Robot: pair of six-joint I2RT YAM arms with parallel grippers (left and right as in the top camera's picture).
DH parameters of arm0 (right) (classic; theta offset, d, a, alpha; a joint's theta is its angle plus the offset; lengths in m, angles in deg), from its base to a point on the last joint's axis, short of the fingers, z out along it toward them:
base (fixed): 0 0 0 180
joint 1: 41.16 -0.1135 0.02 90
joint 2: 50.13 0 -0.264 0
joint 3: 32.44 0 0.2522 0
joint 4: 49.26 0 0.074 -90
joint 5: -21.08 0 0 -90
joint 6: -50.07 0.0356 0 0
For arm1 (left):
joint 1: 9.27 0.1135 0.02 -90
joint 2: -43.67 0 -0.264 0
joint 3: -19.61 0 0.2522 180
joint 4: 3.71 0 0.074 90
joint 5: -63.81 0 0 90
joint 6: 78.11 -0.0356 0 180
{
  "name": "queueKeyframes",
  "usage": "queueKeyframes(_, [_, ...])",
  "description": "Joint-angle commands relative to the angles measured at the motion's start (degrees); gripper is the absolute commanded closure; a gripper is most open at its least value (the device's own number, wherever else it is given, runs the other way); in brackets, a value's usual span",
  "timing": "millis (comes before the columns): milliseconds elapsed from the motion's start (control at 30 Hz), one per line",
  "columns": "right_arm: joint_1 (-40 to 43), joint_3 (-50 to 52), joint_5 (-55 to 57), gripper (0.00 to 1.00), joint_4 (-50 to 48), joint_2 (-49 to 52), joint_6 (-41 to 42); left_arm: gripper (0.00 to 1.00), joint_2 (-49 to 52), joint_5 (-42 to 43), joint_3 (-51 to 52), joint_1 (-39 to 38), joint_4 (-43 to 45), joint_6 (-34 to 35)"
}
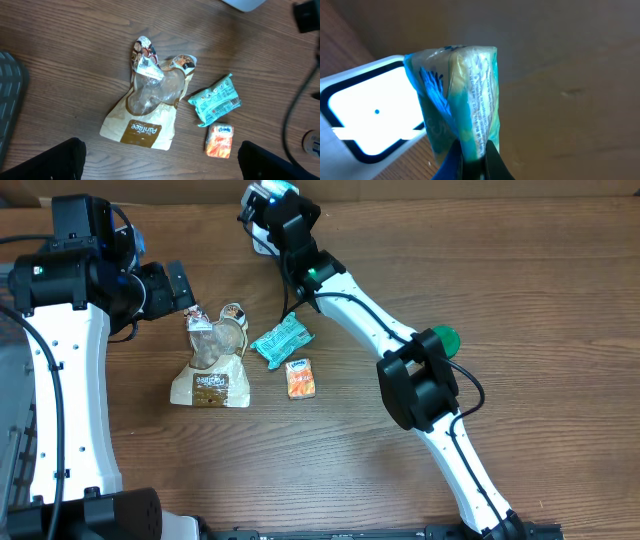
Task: Scan the item barcode
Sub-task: 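Lift the Kleenex pack and present it to the scanner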
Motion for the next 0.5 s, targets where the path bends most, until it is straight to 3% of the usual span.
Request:
queueKeyframes(0, [0.33, -0.57, -3.37, 0.96, -1.68, 2.19, -5.64, 0.0, -0.85, 0.22, -0.39, 0.15, 0.09, -0.42])
queueKeyframes(467, [0.59, -0.57, -3.06, 0.96, -3.8, 3.06, -7.32, 0.0, -0.85, 0.22, -0.39, 0.15, 0.09, -0.42])
